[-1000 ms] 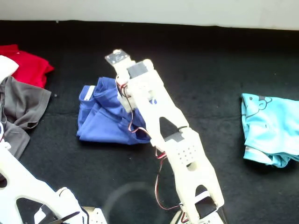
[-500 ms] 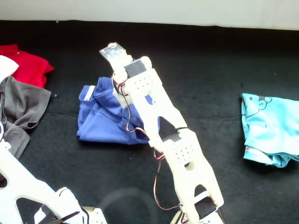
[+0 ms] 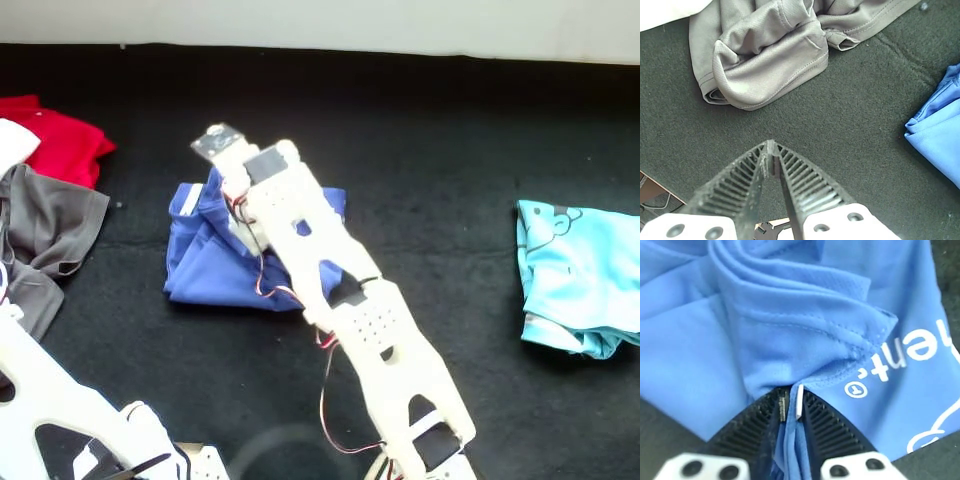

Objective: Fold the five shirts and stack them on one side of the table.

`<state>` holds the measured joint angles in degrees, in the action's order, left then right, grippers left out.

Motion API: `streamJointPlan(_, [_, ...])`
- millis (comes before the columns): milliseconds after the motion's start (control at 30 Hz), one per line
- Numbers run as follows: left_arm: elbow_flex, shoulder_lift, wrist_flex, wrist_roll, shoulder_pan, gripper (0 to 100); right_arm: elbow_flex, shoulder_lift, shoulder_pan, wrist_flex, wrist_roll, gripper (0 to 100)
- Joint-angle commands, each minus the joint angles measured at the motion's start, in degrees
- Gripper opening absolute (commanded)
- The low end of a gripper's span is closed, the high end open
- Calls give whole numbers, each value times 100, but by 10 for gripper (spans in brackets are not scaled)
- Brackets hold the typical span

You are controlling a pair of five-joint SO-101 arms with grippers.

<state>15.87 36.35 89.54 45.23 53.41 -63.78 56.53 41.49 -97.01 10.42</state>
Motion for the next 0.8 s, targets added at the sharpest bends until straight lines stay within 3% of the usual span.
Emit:
streamJointPlan(0, [-31, 154, -62, 26, -75, 8, -840, -479, 48, -277, 132, 9])
streamJointPlan(233, [-31, 154, -62, 26, -75, 8, -1218, -1165, 303, -400, 290, 9])
streamJointPlan(567, [-57, 154, -88, 26, -57, 8, 251, -1648, 1543, -400, 299, 11])
streamJointPlan(767, [-31, 154, -88, 26, -57, 8, 1648, -2053, 1516, -409, 281, 193])
